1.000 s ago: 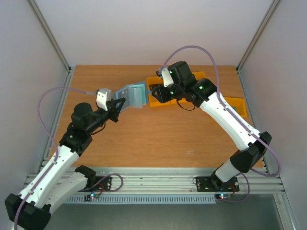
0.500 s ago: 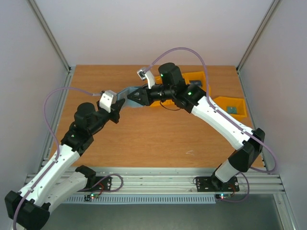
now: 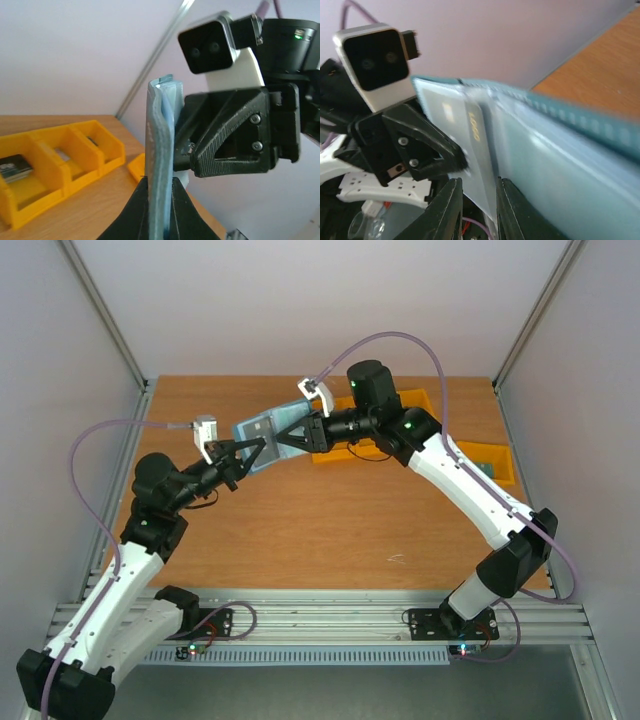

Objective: Take the credit cards out of the card holder

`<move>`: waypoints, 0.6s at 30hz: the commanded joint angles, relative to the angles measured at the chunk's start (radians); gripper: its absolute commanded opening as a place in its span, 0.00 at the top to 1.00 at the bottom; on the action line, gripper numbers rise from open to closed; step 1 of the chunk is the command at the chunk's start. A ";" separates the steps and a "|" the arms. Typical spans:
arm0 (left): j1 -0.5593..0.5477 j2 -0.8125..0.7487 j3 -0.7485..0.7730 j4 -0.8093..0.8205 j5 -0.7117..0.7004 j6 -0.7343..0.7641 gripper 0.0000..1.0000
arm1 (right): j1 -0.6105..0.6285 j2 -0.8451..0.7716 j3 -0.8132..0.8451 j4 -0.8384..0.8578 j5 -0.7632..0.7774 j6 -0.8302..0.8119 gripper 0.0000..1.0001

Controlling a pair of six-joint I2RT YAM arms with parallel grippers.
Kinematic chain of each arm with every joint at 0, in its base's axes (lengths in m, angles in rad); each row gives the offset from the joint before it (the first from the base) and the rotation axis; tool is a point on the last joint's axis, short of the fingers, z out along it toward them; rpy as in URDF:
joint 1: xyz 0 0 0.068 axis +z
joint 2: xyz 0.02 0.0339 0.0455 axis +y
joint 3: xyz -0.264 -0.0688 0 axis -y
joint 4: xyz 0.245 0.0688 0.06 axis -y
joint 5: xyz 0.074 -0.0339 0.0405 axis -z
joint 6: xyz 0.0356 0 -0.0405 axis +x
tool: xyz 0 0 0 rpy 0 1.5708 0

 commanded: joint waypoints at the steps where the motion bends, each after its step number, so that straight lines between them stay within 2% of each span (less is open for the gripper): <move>1: -0.003 -0.010 0.041 0.190 0.235 -0.049 1.00 | 0.007 -0.017 0.058 -0.056 -0.029 -0.056 0.82; 6: -0.002 -0.005 0.048 0.210 0.293 -0.034 1.00 | 0.009 -0.008 0.073 -0.060 -0.102 -0.065 0.82; 11: -0.005 -0.002 0.054 0.217 0.320 -0.021 1.00 | 0.015 -0.004 0.084 -0.087 -0.093 -0.080 0.80; 18: -0.033 0.014 0.068 0.226 0.331 0.026 1.00 | 0.041 0.017 0.103 -0.086 -0.122 -0.100 0.62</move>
